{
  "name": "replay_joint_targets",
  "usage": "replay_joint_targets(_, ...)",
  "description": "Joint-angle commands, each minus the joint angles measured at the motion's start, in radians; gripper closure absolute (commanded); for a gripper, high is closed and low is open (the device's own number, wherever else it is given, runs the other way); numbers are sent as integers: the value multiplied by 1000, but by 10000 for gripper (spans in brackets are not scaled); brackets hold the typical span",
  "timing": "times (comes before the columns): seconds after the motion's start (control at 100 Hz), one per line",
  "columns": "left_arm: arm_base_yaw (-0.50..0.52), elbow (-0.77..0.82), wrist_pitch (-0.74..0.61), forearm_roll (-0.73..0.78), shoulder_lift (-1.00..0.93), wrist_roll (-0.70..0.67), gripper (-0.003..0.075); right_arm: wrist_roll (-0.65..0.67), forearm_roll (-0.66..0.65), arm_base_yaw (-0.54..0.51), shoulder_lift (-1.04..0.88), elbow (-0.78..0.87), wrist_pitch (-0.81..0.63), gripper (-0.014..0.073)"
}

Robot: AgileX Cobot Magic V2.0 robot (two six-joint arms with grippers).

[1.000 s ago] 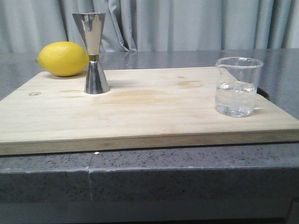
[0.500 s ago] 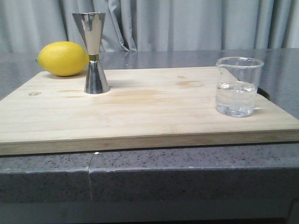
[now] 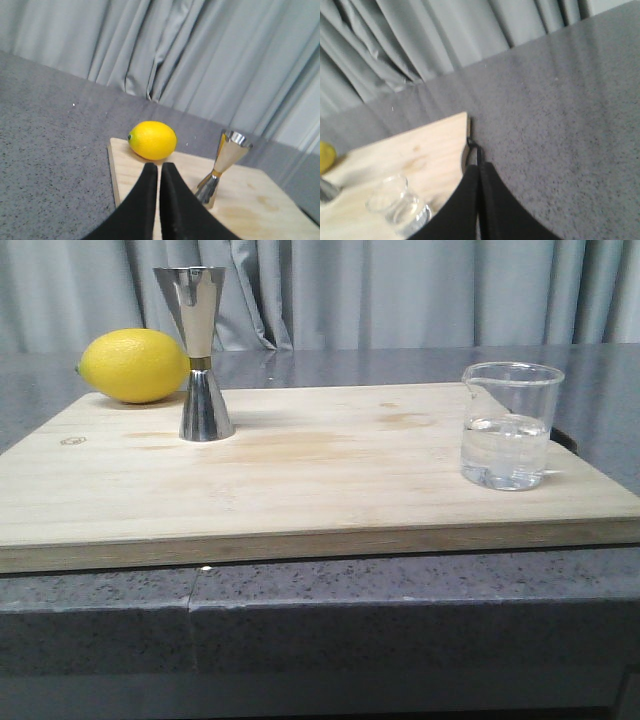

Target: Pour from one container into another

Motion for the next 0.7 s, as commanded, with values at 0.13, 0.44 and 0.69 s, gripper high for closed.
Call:
replay_joint_targets(0.13,2,-218,125,56,257,284,740,-235,6,-3,251,-156,97,656)
replay_joint_targets(0.44,2,-219,86,-306,444,768,739,-415,59,-1,361,-158,72,655)
replay_joint_targets(0.69,2,-217,74,-537,632,871,739,-481,143,-1,376,-158,58,635)
